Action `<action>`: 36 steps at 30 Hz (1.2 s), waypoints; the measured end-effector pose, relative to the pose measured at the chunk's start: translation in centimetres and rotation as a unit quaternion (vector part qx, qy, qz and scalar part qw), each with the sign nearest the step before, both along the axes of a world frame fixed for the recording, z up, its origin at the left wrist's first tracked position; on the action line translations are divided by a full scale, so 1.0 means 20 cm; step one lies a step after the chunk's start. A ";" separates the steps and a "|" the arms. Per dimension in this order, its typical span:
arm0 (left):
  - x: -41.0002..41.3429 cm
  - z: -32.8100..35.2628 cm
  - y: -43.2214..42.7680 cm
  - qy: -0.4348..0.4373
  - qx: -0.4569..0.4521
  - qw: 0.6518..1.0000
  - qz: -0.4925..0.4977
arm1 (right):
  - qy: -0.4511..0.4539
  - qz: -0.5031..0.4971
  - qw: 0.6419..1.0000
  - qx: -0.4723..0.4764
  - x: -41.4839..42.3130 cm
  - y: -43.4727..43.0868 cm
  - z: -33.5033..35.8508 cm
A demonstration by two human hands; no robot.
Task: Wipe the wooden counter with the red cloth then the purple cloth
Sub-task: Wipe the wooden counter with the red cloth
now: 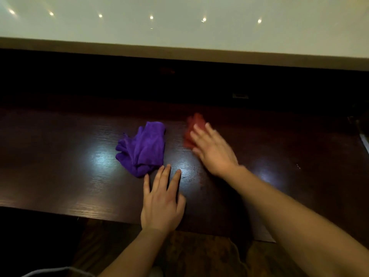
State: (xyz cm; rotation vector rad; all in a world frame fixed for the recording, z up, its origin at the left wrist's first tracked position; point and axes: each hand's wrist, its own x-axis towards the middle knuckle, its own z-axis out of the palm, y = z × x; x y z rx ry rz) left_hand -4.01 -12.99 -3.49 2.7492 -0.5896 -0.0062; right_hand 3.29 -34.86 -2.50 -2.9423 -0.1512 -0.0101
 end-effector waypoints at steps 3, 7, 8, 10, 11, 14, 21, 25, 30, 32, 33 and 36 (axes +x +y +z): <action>-0.01 0.00 0.01 0.006 -0.027 1.000 0.013 | -0.009 0.128 0.991 -0.028 -0.48 0.13 -0.08; -0.01 -0.01 0.02 0.002 -0.044 0.999 0.009 | -0.026 0.140 0.989 -0.045 -0.50 0.01 -0.09; -0.01 -0.01 0.02 -0.001 -0.044 0.999 0.008 | -0.025 0.093 0.994 -0.043 -0.38 -0.03 -0.06; -0.01 0.00 0.01 -0.007 -0.041 0.999 0.009 | -0.003 -0.037 0.999 -0.016 -0.11 -0.07 0.02; -0.01 0.00 0.00 -0.009 -0.038 0.999 0.008 | 0.018 -0.088 0.996 -0.006 -0.02 -0.06 0.04; -0.01 0.00 0.01 -0.009 -0.034 0.999 0.007 | 0.012 -0.077 0.997 0.003 -0.08 0.09 -0.01; -0.01 -0.02 0.02 -0.011 -0.018 1.000 0.004 | -0.004 0.055 0.998 -0.030 -0.67 0.02 -0.11; 0.00 -0.02 0.01 -0.013 0.003 1.000 0.009 | 0.019 -0.147 0.989 -0.015 -0.39 -0.22 -0.01; 0.00 -0.02 0.01 -0.012 0.004 1.000 0.011 | 0.003 -0.093 0.995 -0.022 -0.67 0.06 -0.05; 0.00 -0.02 0.01 -0.013 0.005 1.000 0.010 | 0.015 0.012 0.999 -0.028 -0.87 0.11 -0.08; 0.00 -0.02 0.01 -0.016 0.005 1.000 0.010 | 0.017 0.032 0.999 -0.026 -0.88 0.08 -0.09; 0.00 -0.03 0.01 -0.019 0.000 1.000 0.012 | 0.004 -0.037 0.999 -0.024 -0.62 -0.04 -0.06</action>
